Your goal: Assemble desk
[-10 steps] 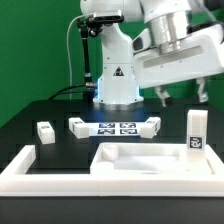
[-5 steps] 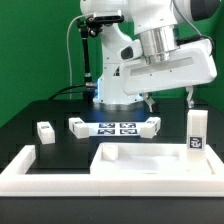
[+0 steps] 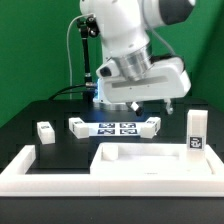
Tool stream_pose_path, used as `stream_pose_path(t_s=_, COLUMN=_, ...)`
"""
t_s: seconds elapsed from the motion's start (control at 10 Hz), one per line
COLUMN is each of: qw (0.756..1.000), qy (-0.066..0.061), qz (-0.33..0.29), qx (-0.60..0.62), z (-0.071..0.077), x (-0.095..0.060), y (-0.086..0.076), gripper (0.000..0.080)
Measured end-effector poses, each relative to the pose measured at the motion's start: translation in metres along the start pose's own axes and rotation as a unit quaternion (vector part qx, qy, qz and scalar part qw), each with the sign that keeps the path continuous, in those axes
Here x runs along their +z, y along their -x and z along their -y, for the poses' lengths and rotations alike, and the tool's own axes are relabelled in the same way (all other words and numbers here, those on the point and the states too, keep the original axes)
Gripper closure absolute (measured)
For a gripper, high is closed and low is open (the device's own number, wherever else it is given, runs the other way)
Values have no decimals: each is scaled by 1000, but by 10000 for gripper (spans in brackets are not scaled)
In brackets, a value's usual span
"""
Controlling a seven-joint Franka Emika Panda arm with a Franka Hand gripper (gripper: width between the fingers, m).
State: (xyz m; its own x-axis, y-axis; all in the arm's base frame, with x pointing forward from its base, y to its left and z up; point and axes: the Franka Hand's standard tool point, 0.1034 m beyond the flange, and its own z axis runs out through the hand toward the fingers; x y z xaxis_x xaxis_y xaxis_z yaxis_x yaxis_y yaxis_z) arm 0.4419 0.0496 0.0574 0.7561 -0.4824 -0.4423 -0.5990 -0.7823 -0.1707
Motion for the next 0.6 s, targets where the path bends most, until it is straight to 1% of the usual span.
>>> stream_pose_path(t_s=0.2, qw=998, qy=-4, qz=62, qx=9, z=-1, x=-2, y=-1, gripper=150)
stream_pose_path(t_s=0.4, qw=993, qy=-7, qz=116, qx=21, z=-6, x=3, y=-3, gripper=150)
stream_pose_path(t_s=0.5, qw=984, qy=-3, qz=175, qx=28, z=-18, x=12, y=8, gripper=150)
stream_pose_path(t_s=0.6, qw=970, qy=11, qz=238, qx=41, z=-36, x=27, y=13, gripper=150)
